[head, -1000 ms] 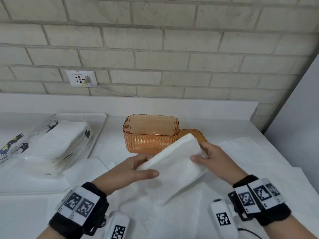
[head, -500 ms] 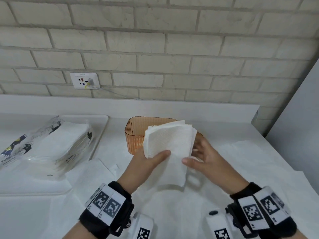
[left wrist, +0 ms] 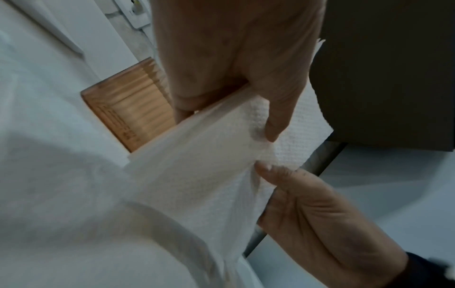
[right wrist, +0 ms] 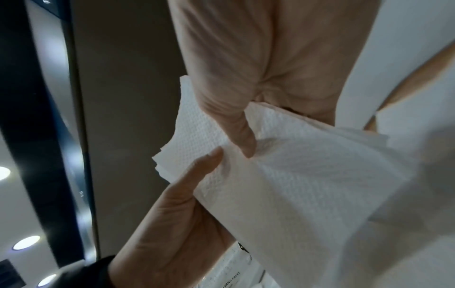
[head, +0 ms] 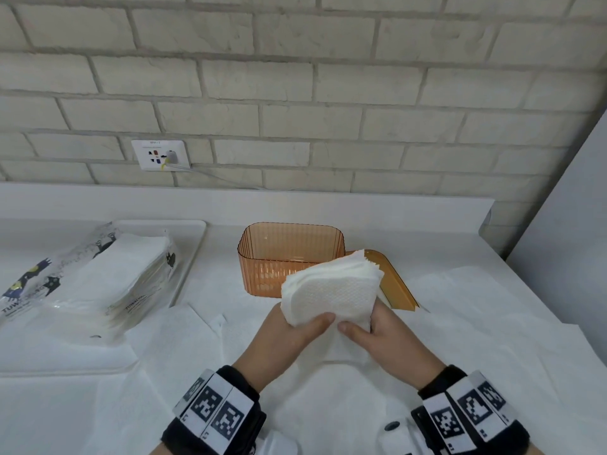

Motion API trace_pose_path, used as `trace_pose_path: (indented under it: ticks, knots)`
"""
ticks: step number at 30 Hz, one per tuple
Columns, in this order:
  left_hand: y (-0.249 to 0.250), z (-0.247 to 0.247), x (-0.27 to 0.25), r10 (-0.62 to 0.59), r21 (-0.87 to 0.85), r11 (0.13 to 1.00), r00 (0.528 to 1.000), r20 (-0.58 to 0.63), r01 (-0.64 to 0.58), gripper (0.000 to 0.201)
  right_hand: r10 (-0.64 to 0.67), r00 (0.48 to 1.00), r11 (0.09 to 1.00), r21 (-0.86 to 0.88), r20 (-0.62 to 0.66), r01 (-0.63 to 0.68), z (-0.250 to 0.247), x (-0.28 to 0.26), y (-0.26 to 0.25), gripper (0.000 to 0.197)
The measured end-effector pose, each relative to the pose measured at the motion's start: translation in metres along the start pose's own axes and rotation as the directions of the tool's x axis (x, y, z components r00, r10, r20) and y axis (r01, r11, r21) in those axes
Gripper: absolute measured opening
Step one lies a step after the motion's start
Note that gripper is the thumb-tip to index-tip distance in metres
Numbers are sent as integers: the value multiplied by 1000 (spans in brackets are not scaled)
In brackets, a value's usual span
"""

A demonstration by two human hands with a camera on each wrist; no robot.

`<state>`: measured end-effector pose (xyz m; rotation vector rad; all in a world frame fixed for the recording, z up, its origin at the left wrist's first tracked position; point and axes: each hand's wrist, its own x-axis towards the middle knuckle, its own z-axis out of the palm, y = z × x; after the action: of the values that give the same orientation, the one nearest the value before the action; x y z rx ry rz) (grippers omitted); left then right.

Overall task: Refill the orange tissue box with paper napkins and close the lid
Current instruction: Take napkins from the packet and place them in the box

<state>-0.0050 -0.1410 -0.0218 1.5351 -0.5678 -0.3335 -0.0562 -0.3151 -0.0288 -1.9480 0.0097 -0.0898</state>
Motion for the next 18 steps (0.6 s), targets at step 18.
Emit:
trace_pose_path:
  ticks: [18]
  knots:
    - [-12,-57,3,-219,-50,974,976,1,219,63,157,976,904,421,-152,-79,-30,13,-4,81]
